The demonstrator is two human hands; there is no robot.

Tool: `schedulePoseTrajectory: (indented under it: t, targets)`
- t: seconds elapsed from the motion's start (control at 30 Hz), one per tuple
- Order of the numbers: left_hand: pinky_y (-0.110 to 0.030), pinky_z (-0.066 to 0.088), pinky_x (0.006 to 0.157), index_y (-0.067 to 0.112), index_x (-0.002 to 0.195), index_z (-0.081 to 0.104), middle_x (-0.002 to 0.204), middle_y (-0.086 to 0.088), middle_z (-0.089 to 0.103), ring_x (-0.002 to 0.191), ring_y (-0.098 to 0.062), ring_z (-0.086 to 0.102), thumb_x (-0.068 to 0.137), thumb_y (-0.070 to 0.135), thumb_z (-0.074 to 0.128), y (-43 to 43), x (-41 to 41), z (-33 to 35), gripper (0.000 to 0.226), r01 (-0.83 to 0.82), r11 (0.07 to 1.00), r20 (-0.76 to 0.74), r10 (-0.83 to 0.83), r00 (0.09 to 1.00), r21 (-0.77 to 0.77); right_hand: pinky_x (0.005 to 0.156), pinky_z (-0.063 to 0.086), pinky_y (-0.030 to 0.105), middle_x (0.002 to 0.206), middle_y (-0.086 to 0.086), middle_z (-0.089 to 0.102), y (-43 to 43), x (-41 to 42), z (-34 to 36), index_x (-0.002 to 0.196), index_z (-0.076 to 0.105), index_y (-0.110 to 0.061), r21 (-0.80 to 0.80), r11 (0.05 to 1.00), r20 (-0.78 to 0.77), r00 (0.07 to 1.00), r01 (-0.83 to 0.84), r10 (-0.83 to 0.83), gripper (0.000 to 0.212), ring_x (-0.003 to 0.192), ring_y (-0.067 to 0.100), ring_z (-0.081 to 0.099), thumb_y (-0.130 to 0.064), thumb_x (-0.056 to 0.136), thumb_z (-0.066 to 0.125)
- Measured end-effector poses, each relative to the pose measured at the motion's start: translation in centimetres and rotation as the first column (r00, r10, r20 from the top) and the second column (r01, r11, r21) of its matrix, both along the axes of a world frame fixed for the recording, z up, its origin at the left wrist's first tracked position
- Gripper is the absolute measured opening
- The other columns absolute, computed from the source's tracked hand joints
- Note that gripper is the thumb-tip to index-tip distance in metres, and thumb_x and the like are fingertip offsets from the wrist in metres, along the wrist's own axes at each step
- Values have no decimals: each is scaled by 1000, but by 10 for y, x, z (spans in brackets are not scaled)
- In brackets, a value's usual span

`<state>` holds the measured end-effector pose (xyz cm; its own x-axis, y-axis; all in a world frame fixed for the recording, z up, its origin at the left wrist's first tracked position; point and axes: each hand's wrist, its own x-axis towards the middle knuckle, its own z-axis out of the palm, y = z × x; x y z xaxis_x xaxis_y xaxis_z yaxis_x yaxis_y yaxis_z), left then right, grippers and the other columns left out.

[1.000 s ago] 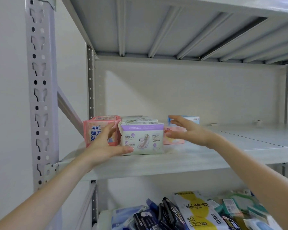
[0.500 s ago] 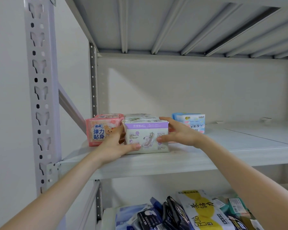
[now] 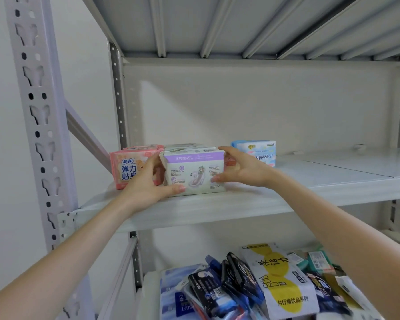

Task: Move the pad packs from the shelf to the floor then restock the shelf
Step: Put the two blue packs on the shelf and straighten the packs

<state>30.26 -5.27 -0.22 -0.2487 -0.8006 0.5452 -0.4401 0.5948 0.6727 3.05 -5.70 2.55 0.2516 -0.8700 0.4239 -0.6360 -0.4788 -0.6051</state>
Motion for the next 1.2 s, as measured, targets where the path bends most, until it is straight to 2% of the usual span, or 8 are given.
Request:
schedulePoseTrajectory:
  t: [0.17,0.23,0.4,0.6,0.73,0.87,1.0,1.2]
  targets:
    - [-17,30,98,36,151,17,126,43,29,125,14,29,44,61,81,17,1,21,127,-92,993,30,94,995,-76,100,29,24,144,-20,39,18,-40,3,145,30,-41,-43,995,-48,995,89,-91,87,123,0,39,-52,72,76]
    - [-16,33,95,39,150,17,139,33,30,129,7,32,44,66,77,26,-9,37,125,-71,993,89,80,993,-98,105,34,29,143,-19,41,21,-58,5,143,33,-42,-44,992,-45,992,115,-117,84,126,6,43,-51,72,77]
    - [-28,27,110,41,150,18,154,22,26,137,-5,30,54,74,67,36,-51,76,112,-40,991,371,85,925,-127,102,39,32,139,-13,46,17,-93,10,143,34,-39,-56,988,-67,987,146,-149,84,119,12,50,-48,72,78]
    - [-22,22,105,35,151,21,156,15,26,142,-10,26,73,65,65,7,-108,102,95,-86,995,612,100,785,-52,68,42,6,118,-11,57,-7,-118,23,138,42,-33,-118,989,-160,981,93,-111,76,92,-8,57,-40,72,81]
    - [-25,21,108,34,151,20,156,12,26,143,-11,25,74,66,66,-23,-131,110,95,-191,981,716,143,683,-14,85,46,18,115,-15,56,-28,-122,24,129,51,-30,-131,990,-250,965,50,-82,65,105,5,56,-43,72,80]
    - [-33,24,114,32,149,29,155,13,28,141,-12,29,72,71,64,-47,-145,115,93,-294,951,790,110,603,93,69,31,-6,102,-39,42,-45,-120,17,125,44,-46,-91,996,-344,939,-12,-20,58,89,-30,42,-46,77,75]
    - [-34,23,116,27,150,28,155,10,29,140,-14,32,76,68,62,-62,-159,125,91,-333,936,845,83,528,116,95,35,18,125,-19,49,-60,-116,12,137,43,-33,-68,997,-380,925,-44,15,66,119,4,46,-50,79,71]
    - [-39,32,114,27,148,33,152,5,36,137,-19,38,82,54,66,-81,-175,123,79,-385,914,909,46,414,129,105,39,34,127,-12,58,-75,-114,13,124,56,-26,-9,997,-331,941,-77,70,44,120,9,51,-47,86,65]
